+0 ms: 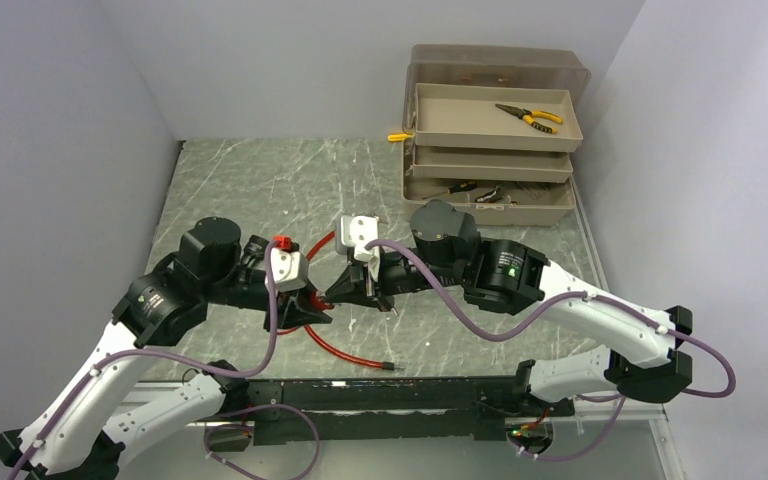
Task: Unlock with the key
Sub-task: Unlock the lock.
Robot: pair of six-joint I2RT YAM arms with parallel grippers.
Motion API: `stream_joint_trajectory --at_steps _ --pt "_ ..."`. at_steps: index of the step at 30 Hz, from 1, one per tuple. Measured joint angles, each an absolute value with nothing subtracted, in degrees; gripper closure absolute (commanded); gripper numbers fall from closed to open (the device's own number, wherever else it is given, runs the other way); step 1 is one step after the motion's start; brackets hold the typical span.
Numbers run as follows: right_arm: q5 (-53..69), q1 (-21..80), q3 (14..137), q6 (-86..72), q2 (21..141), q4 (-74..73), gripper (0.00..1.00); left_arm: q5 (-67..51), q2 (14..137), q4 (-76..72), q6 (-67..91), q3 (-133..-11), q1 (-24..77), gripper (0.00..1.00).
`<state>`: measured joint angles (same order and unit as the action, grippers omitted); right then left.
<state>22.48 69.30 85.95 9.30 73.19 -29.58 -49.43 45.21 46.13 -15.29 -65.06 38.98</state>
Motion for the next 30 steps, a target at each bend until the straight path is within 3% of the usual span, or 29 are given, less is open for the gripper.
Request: stream_joint_trajectory --at_steps 12,30 --pt "22.87 69.32 82.32 4.54 72.82 -22.31 1.00 -46.39 46.37 54.46 -19.22 -70.48 38.79 1.00" --pt "23.22 61.67 74.63 -21.06 73.91 -8.21 1.00 -25.45 49.12 62.13 -44.53 -77.45 40.23 1.00"
